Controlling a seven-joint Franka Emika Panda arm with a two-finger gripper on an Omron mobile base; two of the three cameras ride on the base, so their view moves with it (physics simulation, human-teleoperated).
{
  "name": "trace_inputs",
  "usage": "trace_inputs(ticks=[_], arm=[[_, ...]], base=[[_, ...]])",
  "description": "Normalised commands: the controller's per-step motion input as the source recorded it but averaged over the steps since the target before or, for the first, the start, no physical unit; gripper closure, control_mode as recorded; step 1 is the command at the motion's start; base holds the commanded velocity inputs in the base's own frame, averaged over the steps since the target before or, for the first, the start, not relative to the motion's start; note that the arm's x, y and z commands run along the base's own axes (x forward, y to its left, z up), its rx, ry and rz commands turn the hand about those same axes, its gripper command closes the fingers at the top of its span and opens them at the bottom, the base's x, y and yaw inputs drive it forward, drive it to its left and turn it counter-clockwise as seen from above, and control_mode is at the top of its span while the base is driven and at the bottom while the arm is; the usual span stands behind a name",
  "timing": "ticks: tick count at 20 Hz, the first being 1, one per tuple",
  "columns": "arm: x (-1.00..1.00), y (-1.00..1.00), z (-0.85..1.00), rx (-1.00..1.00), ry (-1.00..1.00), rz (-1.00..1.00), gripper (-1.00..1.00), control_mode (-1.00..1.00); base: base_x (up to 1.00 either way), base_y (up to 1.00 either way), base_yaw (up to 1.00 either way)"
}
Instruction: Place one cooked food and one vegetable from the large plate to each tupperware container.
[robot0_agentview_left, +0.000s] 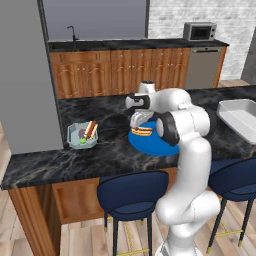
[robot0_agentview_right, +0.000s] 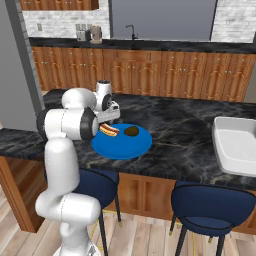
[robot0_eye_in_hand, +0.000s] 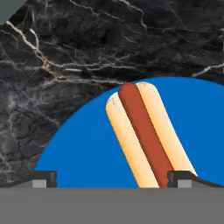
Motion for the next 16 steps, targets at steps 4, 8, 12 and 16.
trace_inputs(ticks=[4, 8, 12, 16], arm=[[0.41, -0.03, -0.32, 0.00, 0.01, 0.16, -1.00, -1.00], [0.33, 0.00, -0.42, 0.00, 0.00, 0.13, -1.00, -1.00], [0.19, 0.00, -0.42, 0.00, 0.00, 0.07, -1.00, -1.00], [0.00, 0.01, -0.49, -0.03, 0.10, 0.00, -1.00, -1.00]], base=[[0.00, 0.00, 0.00], [0.00, 0.00, 0.00], [0.00, 0.00, 0.00], [0.00, 0.00, 0.00]])
